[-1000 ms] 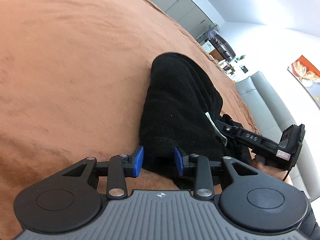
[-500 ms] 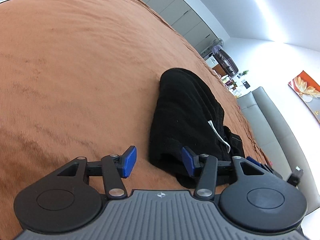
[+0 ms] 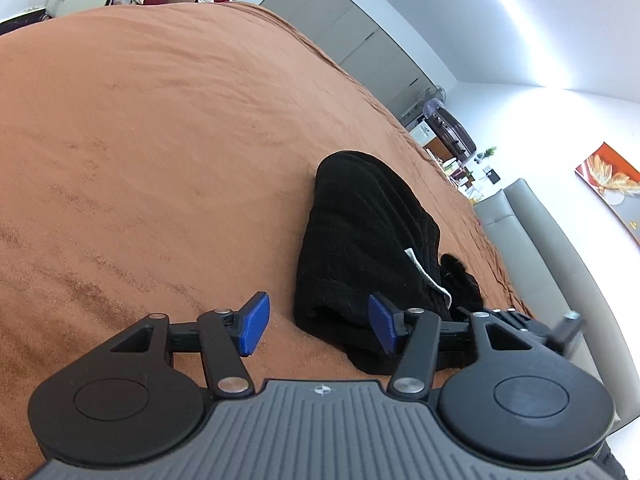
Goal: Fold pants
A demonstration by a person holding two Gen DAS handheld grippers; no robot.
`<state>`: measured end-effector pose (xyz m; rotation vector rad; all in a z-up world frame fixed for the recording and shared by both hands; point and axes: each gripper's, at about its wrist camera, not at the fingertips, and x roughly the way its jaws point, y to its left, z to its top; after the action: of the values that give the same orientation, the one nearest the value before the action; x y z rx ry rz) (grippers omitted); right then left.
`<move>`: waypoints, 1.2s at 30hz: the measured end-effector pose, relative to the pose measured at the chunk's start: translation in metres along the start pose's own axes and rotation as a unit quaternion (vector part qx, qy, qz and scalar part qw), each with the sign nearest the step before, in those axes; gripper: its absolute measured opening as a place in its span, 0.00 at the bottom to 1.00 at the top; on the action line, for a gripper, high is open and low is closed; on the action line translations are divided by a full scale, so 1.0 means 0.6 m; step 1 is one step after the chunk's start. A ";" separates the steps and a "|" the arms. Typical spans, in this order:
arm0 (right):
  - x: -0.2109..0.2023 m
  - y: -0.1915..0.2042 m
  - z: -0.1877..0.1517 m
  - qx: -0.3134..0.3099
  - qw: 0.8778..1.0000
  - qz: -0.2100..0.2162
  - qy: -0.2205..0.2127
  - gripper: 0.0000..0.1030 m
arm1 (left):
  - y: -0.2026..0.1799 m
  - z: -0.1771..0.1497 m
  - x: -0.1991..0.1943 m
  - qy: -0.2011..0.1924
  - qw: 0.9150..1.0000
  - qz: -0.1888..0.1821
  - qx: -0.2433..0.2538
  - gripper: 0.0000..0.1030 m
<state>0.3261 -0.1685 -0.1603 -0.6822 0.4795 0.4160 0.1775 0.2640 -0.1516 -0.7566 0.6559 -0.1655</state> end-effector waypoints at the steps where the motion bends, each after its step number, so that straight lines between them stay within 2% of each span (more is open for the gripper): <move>1: -0.015 -0.005 0.008 0.012 1.000 0.007 -0.013 0.26 | 0.000 -0.001 0.005 0.002 1.000 0.000 -0.002 0.61; 4: -0.027 0.013 0.019 -0.004 1.000 0.017 -0.019 0.26 | -0.008 -0.004 0.026 0.017 1.000 -0.006 -0.008 0.61; 7: 0.017 0.046 0.004 -0.054 0.998 0.000 0.027 0.27 | -0.026 -0.009 0.038 0.027 0.999 -0.016 0.005 0.61; 9: 0.042 0.051 -0.009 -0.042 0.998 0.014 0.041 0.35 | -0.037 -0.015 0.037 0.029 0.999 -0.018 0.017 0.61; 12: 0.045 0.048 -0.015 -0.036 0.999 0.012 0.029 0.39 | -0.041 -0.017 0.039 0.034 0.999 -0.014 0.025 0.61; 13: 0.041 0.036 -0.014 -0.020 0.999 0.017 0.026 0.41 | -0.041 -0.015 0.041 0.034 0.999 -0.012 0.026 0.61; 14: 0.027 0.027 -0.013 0.002 1.000 0.023 0.020 0.49 | -0.044 -0.014 0.043 0.034 0.999 -0.009 0.030 0.61; 16: -0.010 -0.004 -0.021 0.080 0.996 0.030 -0.003 0.54 | -0.060 -0.010 0.047 0.030 0.998 -0.005 0.047 0.61; 17: -0.026 -0.030 -0.030 0.135 0.990 0.035 -0.015 0.56 | -0.070 -0.007 0.050 0.028 0.998 -0.004 0.059 0.62; 18: -0.041 -0.058 -0.044 0.193 0.980 0.040 -0.022 0.57 | -0.082 -0.005 0.054 0.027 0.997 -0.002 0.074 0.66; 19: -0.056 -0.081 -0.061 0.251 0.967 0.045 -0.028 0.57 | -0.095 -0.001 0.062 0.026 0.996 0.002 0.086 0.75; 21: -0.079 -0.131 -0.113 0.381 0.923 0.052 -0.031 0.58 | -0.115 0.008 0.083 0.033 0.996 0.000 0.086 0.84; 22: -0.094 -0.147 -0.142 0.438 0.897 0.056 -0.031 0.58 | -0.124 0.011 0.094 0.036 0.996 -0.005 0.083 0.84; 24: -0.110 -0.172 -0.205 0.545 0.835 0.070 -0.031 0.58 | -0.150 0.016 0.121 0.045 0.995 -0.011 0.086 0.84; 26: -0.116 -0.184 -0.259 0.623 0.777 0.078 -0.038 0.60 | -0.185 0.013 0.144 0.050 0.993 -0.012 0.104 0.85; 27: -0.114 -0.188 -0.281 0.652 0.752 0.081 -0.043 0.61 | -0.205 0.009 0.157 0.053 0.992 -0.011 0.114 0.87; 33: -0.075 -0.195 -0.346 0.762 0.638 0.088 -0.060 0.66 | -0.297 -0.018 0.228 0.069 0.985 -0.008 0.156 0.88; 35: -0.060 -0.193 -0.352 0.780 0.615 0.090 -0.071 0.66 | -0.315 -0.027 0.246 0.076 0.985 -0.003 0.155 0.88; 36: -0.061 -0.191 -0.352 0.786 0.608 0.089 -0.074 0.66 | -0.320 -0.029 0.250 0.077 0.985 -0.004 0.152 0.88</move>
<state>0.2956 -0.4003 -0.2268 1.1522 0.5590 0.0946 0.3026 0.0598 -0.1039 -0.4546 0.7540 -0.3271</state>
